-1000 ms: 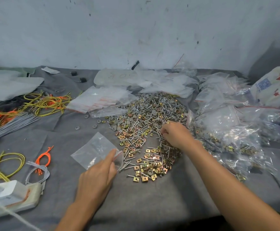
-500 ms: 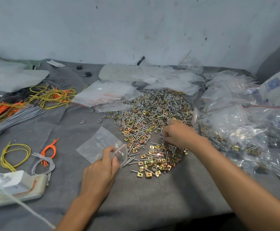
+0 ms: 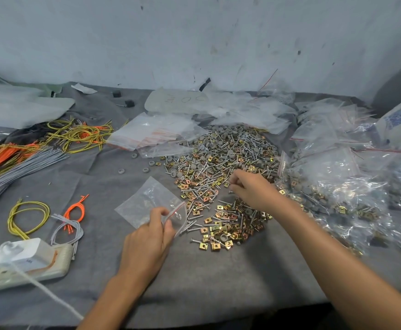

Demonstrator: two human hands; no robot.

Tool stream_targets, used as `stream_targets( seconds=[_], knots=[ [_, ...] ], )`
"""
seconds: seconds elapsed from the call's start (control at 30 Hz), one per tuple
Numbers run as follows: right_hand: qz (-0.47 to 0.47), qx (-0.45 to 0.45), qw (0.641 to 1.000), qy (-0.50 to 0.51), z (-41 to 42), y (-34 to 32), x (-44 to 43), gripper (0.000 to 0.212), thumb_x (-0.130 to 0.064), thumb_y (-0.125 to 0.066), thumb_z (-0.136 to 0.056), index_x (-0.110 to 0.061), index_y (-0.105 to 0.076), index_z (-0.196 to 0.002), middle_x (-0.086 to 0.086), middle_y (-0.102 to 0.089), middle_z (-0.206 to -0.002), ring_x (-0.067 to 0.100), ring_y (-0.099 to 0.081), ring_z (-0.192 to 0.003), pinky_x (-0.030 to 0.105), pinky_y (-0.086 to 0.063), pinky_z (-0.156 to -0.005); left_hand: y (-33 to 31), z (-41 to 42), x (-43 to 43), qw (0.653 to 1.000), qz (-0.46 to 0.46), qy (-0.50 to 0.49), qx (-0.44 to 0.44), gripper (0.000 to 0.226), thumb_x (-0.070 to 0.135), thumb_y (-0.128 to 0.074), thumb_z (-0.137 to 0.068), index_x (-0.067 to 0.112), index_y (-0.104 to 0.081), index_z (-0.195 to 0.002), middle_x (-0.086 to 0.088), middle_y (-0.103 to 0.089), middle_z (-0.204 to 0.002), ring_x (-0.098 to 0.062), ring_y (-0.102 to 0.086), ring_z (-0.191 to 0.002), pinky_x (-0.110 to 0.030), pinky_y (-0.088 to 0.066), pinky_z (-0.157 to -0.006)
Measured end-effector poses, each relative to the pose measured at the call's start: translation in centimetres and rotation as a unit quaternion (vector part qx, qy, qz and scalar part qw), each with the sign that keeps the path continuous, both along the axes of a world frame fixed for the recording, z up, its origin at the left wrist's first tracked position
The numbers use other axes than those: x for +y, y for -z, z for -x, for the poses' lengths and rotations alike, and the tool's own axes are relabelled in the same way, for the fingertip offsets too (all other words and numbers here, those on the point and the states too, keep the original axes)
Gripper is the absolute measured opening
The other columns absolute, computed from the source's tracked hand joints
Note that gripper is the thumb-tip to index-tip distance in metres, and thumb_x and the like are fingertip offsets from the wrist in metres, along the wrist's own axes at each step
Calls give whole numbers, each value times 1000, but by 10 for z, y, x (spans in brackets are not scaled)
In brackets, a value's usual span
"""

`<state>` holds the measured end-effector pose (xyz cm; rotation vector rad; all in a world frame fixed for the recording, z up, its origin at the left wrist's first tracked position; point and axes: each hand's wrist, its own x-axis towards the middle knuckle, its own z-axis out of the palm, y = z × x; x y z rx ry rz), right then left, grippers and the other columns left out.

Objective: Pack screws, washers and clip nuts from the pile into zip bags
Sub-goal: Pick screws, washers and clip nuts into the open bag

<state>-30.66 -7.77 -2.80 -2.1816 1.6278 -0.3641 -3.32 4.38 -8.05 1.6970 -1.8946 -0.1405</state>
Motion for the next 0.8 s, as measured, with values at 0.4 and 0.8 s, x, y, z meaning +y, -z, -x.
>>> stream_targets(
  seconds=[0.4,0.8],
  knots=[
    [-6,-97,995,26,-18,-10,21,7,-26,-61,-100,-27,-68,-101,-12,-65,-94,8,-60,-74,23,-44,-63,-2,1,0,1000,1,-7,-4,14,41,-35,-101,34,-37,-112,9,-51,-61,-25,-64,-62,-31,-30,-52],
    [136,4,987,-87,-108,12,100,17,-26,-58,-93,-14,-65,-102,7,-58,-102,30,-56,-99,41,-47,-78,-4,4,-1,1000,-29,-2,4,21,37,-37,-101,29,-43,-120,-7,-72,-84,-40,-66,-85,-44,-47,-65]
  ],
)
